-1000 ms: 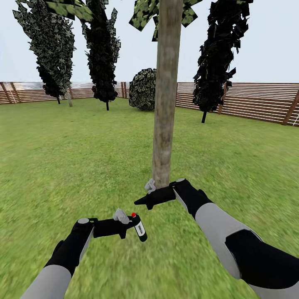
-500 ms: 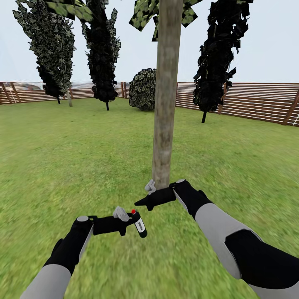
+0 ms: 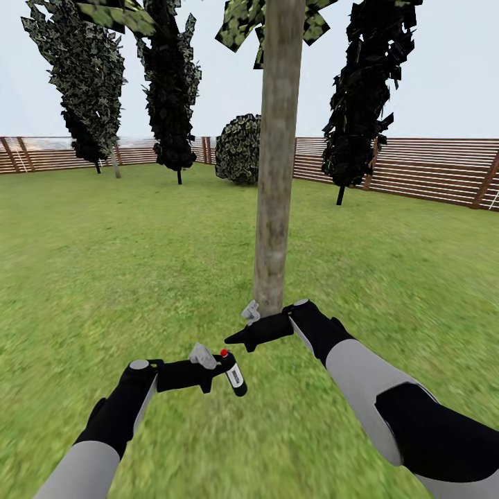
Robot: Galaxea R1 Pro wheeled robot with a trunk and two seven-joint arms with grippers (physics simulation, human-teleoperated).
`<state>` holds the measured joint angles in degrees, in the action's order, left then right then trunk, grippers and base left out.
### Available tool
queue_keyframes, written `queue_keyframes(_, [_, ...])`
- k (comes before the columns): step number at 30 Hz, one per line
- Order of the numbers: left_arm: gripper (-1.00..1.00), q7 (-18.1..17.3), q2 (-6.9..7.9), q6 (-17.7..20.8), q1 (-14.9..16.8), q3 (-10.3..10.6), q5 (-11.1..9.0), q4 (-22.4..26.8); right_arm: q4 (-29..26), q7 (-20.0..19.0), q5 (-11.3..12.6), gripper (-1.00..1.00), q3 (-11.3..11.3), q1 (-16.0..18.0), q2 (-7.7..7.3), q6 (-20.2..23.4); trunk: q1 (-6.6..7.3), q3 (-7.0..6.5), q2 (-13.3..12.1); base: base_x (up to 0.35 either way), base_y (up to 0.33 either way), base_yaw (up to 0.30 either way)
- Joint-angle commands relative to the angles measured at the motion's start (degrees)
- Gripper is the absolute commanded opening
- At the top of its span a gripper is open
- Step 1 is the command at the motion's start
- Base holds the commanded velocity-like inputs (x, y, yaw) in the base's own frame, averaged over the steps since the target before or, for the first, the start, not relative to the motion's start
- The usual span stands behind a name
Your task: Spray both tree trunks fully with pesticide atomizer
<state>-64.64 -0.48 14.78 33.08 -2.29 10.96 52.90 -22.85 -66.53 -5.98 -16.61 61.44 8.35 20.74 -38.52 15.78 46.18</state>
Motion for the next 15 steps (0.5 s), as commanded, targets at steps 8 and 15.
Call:
queue_keyframes(8, [-1.0,0.1,-0.29,-0.1,0.0,0.0,0.0,0.0,0.0,0.0,0.0,-1.0,0.0,0.0,0.0,0.0,0.0,0.0,0.0,0.0,0.0,0.0])
queue_keyframes(15, [-1.0,0.1,-0.31,-0.1,0.0,0.0,0.0,0.1,0.0,0.0,-0.1,-1.0,0.0,-0.1,0.0,0.0,0.0,0.0,0.0,0.0,0.0,0.0])
